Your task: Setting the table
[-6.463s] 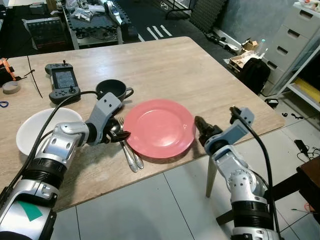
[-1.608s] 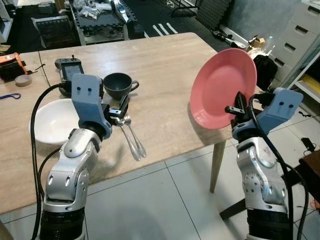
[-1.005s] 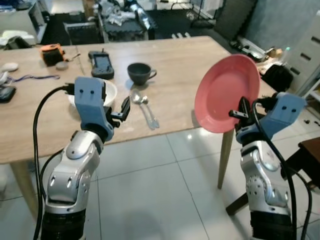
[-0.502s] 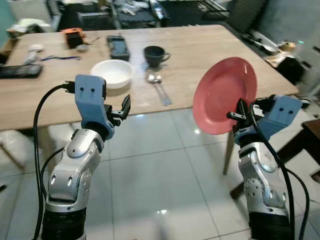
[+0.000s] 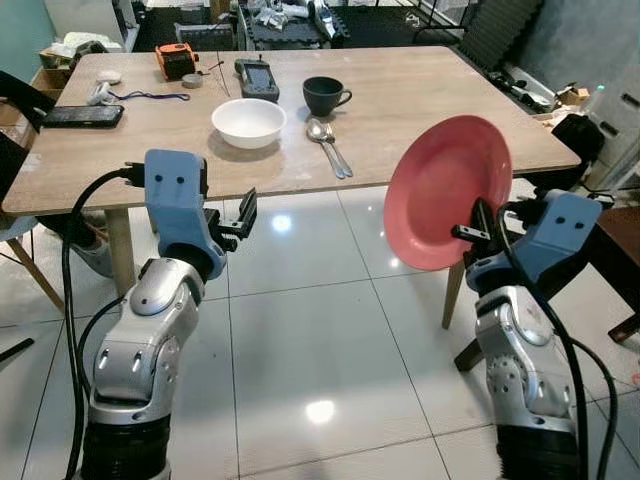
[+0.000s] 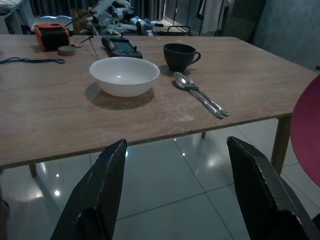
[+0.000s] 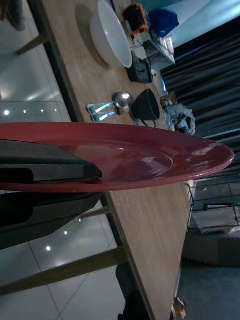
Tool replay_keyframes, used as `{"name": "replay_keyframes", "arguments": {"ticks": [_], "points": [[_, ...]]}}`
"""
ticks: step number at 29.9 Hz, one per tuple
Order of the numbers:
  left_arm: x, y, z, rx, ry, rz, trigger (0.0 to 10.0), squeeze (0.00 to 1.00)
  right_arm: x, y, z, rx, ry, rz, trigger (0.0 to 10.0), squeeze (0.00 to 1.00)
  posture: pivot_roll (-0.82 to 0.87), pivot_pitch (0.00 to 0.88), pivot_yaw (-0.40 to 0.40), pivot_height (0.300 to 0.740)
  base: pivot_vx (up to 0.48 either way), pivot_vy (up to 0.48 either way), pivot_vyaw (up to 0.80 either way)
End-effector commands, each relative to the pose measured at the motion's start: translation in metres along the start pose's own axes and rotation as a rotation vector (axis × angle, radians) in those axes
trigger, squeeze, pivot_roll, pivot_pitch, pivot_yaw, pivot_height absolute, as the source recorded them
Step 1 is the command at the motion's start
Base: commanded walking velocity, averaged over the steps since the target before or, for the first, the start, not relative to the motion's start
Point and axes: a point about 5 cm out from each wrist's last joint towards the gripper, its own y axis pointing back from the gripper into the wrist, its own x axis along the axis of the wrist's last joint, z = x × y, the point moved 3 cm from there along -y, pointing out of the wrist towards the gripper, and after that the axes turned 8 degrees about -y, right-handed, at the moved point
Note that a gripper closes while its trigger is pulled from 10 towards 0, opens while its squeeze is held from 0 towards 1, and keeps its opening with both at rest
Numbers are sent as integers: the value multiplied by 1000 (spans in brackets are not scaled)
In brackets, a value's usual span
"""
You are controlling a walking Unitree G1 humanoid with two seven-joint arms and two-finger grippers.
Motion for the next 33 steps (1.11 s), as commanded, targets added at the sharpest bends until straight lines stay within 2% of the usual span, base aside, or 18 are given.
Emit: {"name": "replay_keyframes", "arguments": {"ticks": [1, 8, 13, 19, 33], "points": [[-3, 1, 2, -9, 13, -8, 10000, 0, 0, 2, 4, -11, 0, 3, 10000, 0, 52, 164, 44, 740, 0, 0, 0], [-2, 0, 2, -7, 30, -4, 10000, 0, -1, 2, 5, -15, 1, 1, 10000, 0, 52, 165, 45, 740, 0, 0, 0], [-4, -1, 2, -9, 2, -15, 10000, 0, -1, 3, 6, -19, -9, 3, 10000, 0, 53, 166, 46, 740, 0, 0, 0], [-5, -1, 2, -6, 6, -21, 10000, 0, -2, 3, 6, -17, 2, -4, 10000, 0, 52, 167, 46, 740, 0, 0, 0], [-7, -2, 3, -2, 0, -33, 10000, 0, -5, 2, 10, -38, -13, -23, 10000, 0, 50, 170, 44, 740, 0, 0, -787]]}}
